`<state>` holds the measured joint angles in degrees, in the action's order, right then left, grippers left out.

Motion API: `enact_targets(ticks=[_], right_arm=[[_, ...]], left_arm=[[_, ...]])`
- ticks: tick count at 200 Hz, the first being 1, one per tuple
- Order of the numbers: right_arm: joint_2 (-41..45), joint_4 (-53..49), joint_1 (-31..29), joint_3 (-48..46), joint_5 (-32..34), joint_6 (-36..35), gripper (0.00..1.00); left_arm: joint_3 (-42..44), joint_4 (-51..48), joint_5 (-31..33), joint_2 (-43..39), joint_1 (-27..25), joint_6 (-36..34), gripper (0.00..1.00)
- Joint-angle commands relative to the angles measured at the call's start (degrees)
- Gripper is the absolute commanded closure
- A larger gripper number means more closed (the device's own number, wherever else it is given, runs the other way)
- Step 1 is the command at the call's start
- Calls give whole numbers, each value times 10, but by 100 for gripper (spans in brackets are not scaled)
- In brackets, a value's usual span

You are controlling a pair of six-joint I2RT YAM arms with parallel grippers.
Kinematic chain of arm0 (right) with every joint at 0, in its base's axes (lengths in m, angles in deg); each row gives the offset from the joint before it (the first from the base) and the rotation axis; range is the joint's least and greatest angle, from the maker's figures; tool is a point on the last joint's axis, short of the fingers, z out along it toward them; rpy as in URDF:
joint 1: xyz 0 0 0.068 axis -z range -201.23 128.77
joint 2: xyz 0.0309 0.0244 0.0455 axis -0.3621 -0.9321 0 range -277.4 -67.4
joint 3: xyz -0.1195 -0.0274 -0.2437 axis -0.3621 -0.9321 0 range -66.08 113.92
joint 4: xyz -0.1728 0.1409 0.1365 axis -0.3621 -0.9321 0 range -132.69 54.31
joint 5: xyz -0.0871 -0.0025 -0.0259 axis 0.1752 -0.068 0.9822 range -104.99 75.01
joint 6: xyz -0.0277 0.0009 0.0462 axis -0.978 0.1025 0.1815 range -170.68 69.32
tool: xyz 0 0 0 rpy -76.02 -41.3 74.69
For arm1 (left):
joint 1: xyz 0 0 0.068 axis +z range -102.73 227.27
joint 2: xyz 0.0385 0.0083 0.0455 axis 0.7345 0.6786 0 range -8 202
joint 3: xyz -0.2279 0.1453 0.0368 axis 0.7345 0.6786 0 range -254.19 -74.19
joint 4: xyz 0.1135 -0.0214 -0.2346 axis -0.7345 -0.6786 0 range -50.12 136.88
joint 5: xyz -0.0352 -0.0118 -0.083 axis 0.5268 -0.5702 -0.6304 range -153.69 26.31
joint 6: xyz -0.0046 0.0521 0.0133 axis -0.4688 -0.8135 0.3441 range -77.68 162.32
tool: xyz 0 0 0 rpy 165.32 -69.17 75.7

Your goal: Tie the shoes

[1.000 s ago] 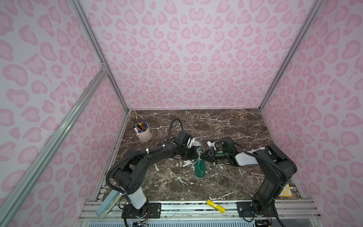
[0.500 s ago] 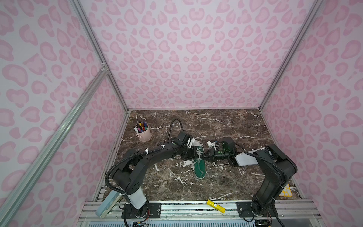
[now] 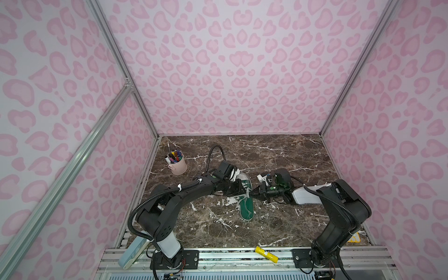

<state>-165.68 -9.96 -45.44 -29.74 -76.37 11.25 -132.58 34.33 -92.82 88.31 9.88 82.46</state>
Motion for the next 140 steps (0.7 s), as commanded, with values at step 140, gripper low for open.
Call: enact_targets(ticks=[140], right_arm=[[14, -152, 1, 42, 13, -106, 100]], left_arm=[[-146, -99, 41, 92, -12, -102, 60]])
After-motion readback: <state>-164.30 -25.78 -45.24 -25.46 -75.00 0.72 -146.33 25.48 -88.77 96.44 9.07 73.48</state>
